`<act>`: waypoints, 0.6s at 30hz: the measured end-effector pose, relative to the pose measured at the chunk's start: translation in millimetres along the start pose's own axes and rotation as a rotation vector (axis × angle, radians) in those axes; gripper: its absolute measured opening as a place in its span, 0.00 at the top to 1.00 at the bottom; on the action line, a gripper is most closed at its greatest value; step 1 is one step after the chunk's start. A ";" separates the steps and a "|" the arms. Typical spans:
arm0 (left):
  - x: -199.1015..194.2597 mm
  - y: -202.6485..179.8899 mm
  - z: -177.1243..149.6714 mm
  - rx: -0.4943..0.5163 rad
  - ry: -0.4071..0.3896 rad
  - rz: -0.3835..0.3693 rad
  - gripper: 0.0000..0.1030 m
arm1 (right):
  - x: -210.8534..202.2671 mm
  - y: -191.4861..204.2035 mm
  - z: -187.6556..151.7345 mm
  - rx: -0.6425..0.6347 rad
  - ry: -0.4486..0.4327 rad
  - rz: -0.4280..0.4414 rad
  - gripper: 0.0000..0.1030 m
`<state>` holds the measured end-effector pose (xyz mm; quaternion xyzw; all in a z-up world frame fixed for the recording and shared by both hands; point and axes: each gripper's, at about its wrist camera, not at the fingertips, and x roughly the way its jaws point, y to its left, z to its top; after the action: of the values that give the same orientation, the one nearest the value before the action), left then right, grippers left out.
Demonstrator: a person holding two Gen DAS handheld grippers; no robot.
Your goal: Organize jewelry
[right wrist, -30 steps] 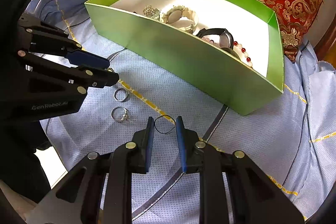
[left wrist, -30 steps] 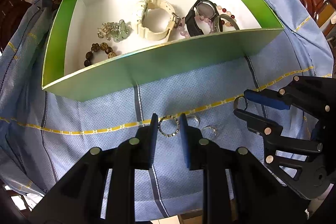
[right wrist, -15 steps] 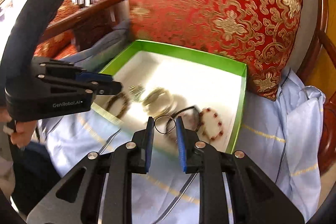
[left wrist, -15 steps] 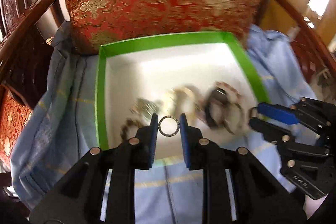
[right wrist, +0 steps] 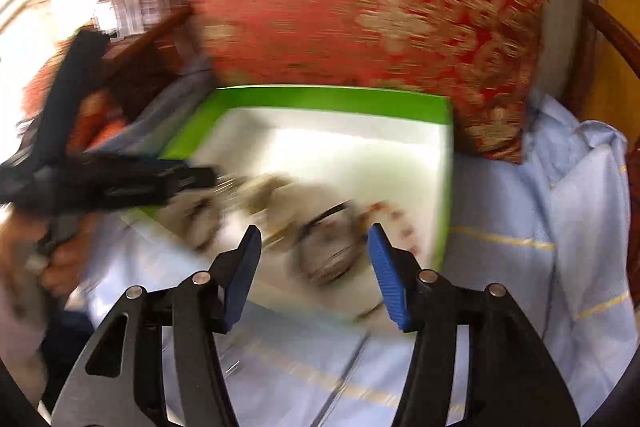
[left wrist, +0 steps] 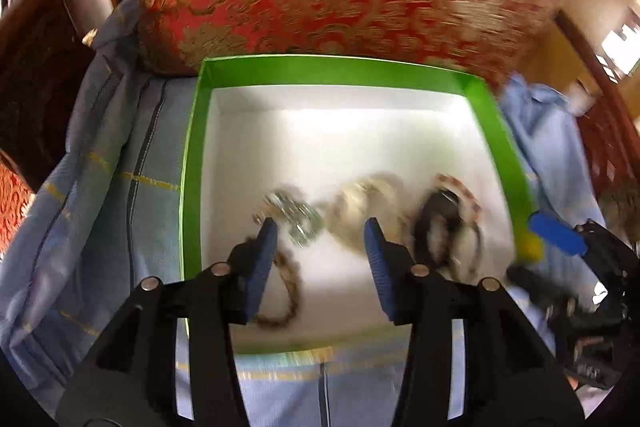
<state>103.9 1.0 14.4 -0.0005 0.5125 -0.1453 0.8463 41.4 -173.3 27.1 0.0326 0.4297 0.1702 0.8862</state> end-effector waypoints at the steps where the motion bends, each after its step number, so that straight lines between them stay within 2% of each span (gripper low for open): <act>1: -10.5 -5.9 -9.0 0.034 -0.011 -0.014 0.55 | -6.1 14.4 -9.6 -0.057 0.031 0.044 0.46; 4: -29.4 -19.8 -33.5 0.105 -0.028 -0.044 0.52 | 6.8 49.9 -43.3 -0.198 0.137 0.063 0.47; 6: -29.4 -28.4 -47.8 0.135 -0.017 -0.027 0.52 | 24.2 61.6 -63.4 -0.244 0.205 0.052 0.56; 7: -25.3 -30.3 -53.5 0.135 0.005 -0.001 0.52 | 35.9 66.6 -74.6 -0.260 0.247 0.037 0.58; 8: -21.0 -32.0 -58.5 0.136 0.018 0.025 0.52 | 41.6 67.6 -79.7 -0.260 0.265 0.035 0.59; 9: -24.4 -34.9 -61.5 0.149 -0.001 0.042 0.51 | 48.3 68.2 -84.3 -0.248 0.282 0.039 0.59; 10: -22.5 -37.1 -65.1 0.157 0.024 0.058 0.51 | 53.4 68.5 -87.2 -0.237 0.294 0.044 0.59; 13: -13.8 -35.1 -69.1 0.139 0.064 0.061 0.51 | 59.5 69.4 -93.3 -0.220 0.306 0.051 0.64; 17: -7.9 -27.8 -70.5 0.128 0.085 0.072 0.50 | 60.8 68.7 -93.4 -0.228 0.295 0.022 0.94; 18: -5.3 -26.6 -70.6 0.124 0.096 0.074 0.48 | 61.6 65.9 -92.2 -0.208 0.297 0.031 0.96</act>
<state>33.8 -12.7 -10.6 0.0776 0.5422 -0.1453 0.8239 -12.6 -99.2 -63.7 -0.0782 0.5352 0.2305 0.8089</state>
